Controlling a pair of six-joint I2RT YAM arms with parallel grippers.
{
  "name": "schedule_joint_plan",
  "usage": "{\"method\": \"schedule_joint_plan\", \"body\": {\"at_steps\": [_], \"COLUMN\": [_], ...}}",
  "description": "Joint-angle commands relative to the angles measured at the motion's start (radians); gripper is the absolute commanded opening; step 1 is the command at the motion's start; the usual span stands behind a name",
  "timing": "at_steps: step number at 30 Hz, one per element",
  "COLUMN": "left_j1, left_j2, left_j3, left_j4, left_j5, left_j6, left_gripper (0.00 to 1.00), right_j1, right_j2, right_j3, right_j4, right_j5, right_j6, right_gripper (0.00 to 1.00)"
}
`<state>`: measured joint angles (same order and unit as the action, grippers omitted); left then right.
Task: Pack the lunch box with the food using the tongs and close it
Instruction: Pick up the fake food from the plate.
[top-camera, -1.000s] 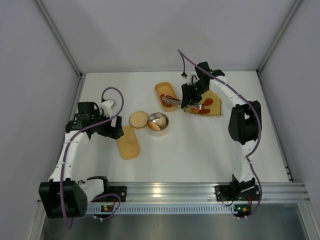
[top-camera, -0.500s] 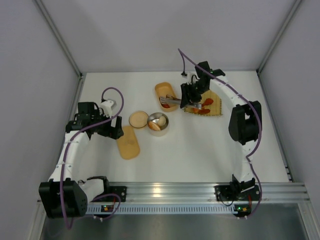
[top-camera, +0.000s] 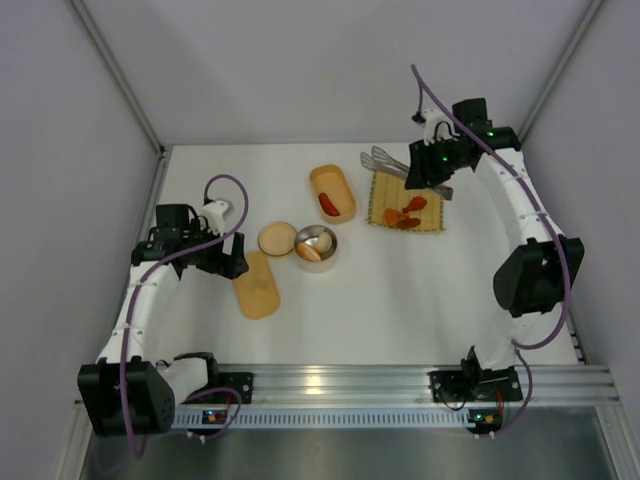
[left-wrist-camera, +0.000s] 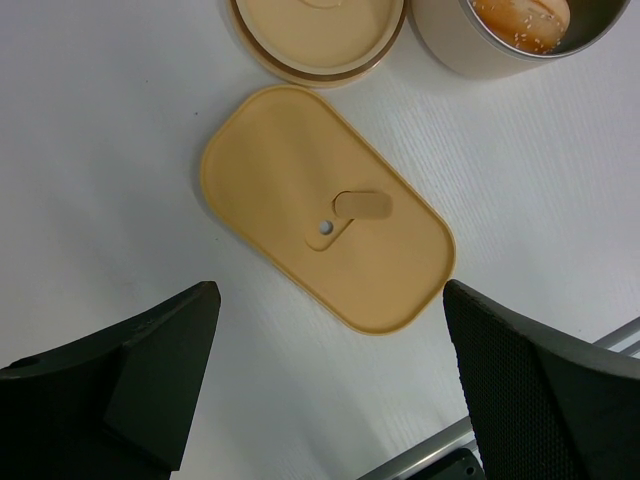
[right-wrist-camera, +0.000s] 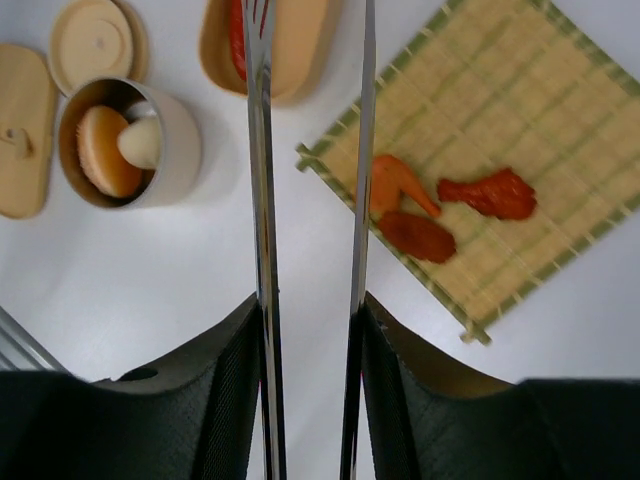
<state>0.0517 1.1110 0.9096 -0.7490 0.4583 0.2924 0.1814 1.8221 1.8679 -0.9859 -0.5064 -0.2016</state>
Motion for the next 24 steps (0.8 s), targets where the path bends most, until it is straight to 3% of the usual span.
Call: {"method": "schedule_joint_plan", "body": {"at_steps": [1, 13, 24], "left_j1": [-0.001, -0.004, -0.001], "left_j2": [-0.007, -0.007, 0.003], "left_j3": [0.009, 0.014, 0.015], "left_j4": [0.01, 0.002, 0.004], "left_j5": [0.037, 0.054, 0.057], "left_j6": [0.022, 0.022, 0.024], "left_gripper": [0.98, 0.98, 0.98], "right_j1": [-0.087, -0.227, -0.284], "right_j2": [-0.087, -0.237, -0.195], "right_j3": [-0.094, -0.32, -0.316], "right_j4": [-0.077, -0.151, -0.057], "right_j5": [0.064, 0.124, 0.174], "right_j6": [-0.151, -0.424, -0.397], "right_gripper": [0.39, 0.39, 0.46]}}
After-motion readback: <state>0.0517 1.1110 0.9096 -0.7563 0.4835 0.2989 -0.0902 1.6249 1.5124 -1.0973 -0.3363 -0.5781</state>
